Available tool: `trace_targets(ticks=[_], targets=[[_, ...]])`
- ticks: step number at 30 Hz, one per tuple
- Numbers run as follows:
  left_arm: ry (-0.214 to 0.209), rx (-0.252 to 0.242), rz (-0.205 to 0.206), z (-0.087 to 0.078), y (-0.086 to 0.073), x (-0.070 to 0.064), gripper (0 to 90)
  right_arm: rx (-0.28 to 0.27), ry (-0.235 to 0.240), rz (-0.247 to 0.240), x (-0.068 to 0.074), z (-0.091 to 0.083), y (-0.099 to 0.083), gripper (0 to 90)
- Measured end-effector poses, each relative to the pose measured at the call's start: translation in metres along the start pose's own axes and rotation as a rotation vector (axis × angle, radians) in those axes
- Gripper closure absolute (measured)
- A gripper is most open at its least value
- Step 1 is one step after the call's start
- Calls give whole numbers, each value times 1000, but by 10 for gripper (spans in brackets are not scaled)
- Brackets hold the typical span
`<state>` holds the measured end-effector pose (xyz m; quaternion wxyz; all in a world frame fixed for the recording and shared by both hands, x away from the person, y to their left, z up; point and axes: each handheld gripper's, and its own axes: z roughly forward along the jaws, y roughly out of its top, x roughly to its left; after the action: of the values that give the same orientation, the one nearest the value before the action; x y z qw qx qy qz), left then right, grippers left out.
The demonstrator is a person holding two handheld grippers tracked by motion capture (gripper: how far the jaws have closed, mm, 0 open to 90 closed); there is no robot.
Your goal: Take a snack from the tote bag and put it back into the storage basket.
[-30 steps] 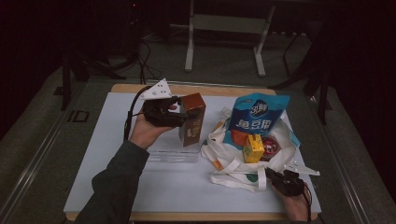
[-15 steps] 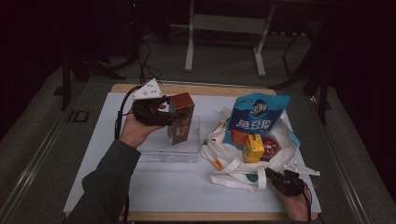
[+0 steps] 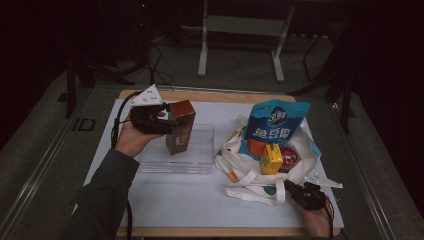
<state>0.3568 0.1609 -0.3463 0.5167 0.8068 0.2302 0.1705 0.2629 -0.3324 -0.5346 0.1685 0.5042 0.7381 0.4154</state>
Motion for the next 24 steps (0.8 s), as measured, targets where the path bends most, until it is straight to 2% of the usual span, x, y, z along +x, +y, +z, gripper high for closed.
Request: trace_targets(ticks=[15,24], targets=[[36,54,10,-10,-10,11,427,2,1,4,0,0,0,867],[38,88,21,-15,-14,15,427,2,1,4,0,0,0,867]])
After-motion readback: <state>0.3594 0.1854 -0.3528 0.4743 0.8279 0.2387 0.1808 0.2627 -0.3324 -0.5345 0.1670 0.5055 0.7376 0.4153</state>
